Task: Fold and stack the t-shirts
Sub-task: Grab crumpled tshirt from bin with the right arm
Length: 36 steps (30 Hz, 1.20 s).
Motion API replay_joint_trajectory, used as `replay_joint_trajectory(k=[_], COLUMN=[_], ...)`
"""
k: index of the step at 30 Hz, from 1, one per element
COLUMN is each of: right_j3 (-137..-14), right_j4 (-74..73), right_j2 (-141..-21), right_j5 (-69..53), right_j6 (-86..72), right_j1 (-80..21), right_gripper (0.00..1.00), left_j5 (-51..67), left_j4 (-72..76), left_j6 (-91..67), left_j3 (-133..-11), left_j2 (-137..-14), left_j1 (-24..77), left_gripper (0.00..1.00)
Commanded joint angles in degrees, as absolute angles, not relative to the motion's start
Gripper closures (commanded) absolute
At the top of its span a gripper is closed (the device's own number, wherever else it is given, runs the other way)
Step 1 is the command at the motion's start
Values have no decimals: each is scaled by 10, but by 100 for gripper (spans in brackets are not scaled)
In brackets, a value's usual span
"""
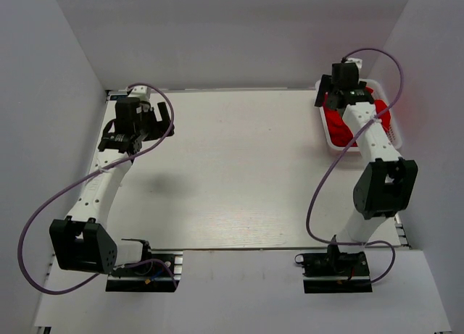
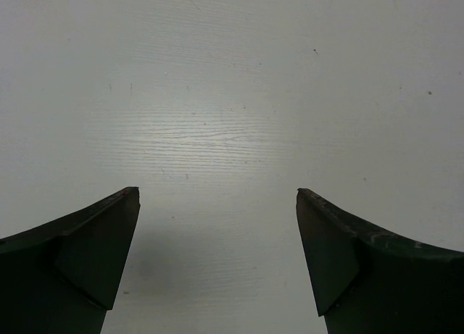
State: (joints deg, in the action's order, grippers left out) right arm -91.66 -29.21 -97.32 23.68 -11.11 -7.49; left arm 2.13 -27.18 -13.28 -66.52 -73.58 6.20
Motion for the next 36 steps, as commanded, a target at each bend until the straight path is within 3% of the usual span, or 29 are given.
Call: replay_joint_trajectory(k=[1, 10, 20, 22, 24, 25, 36], right_j3=[-990, -1060, -1073, -1073, -1074, -1075, -1102], right_j4=[-373, -372, -327, -316, -311, -310, -291], right_j2=[-1017, -1138, -1190, -1195, -1197, -1194, -1080], right_j5=[272, 202, 190, 189, 185, 185, 194], right_j6=[-98, -75, -69, -71, -72, -70, -50], right_j1=[-40, 39, 66, 69, 72, 73, 73], right_gripper=[10, 16, 42, 52, 80, 100, 100], left_j5=[14, 4, 0, 0, -5, -5, 15], left_j4=[-287, -287, -269, -269, -269, -269, -269], left_j6=[-128, -122, -111, -111, -111, -111, -111], left_j3=[-687, -687, -682, -682, -682, -682, -687], left_j2=[-736, -758, -765, -765, -765, -765, -765], left_j1=[64, 64, 64, 64, 64, 64, 64], left_gripper=[0, 0, 0, 0, 0, 0, 0])
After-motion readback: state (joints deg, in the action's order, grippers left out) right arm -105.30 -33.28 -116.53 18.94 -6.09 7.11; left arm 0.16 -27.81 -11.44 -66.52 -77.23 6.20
